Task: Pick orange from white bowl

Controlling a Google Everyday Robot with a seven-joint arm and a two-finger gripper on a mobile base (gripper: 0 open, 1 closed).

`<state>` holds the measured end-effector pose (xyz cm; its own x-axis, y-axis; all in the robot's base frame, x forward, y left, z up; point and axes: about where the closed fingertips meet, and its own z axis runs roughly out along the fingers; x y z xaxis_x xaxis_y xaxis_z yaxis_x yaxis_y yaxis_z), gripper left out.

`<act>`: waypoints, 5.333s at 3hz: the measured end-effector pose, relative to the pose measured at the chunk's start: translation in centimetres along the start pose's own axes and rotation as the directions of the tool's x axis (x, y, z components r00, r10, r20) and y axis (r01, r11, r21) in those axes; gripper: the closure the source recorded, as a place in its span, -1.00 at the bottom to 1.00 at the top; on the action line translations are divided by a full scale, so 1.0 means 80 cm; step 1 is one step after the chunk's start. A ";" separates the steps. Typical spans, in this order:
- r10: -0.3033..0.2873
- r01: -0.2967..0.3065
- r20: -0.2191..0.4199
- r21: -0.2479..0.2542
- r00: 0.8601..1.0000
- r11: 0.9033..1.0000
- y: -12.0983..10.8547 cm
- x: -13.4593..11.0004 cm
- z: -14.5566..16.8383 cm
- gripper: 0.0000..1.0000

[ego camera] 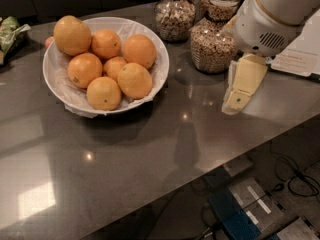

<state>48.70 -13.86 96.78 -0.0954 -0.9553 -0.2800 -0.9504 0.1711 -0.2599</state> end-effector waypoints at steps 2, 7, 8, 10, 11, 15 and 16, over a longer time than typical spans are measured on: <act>-0.004 0.004 0.077 0.009 0.997 1.000 -0.014 -0.033 0.024 -1.00; -0.115 0.078 0.477 0.096 0.872 0.992 -0.066 -0.255 0.083 -1.00; -0.122 0.062 0.536 0.127 0.835 0.990 -0.083 -0.287 0.086 -1.00; -0.099 0.030 0.597 0.124 0.796 0.992 -0.097 -0.306 0.107 -1.00; -0.109 0.015 0.616 0.155 0.780 0.988 -0.104 -0.315 0.110 -1.00; -0.141 0.026 0.581 0.202 0.801 0.979 -0.129 -0.380 0.132 -1.00; -0.136 0.033 0.578 0.185 0.805 0.982 -0.132 -0.389 0.138 -1.00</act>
Offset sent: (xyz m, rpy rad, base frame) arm 0.0583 0.0858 -0.0242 0.2233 -0.0607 0.0633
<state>65.00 16.74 98.07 0.2235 -0.6522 -0.7243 -0.8818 0.1813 -0.4354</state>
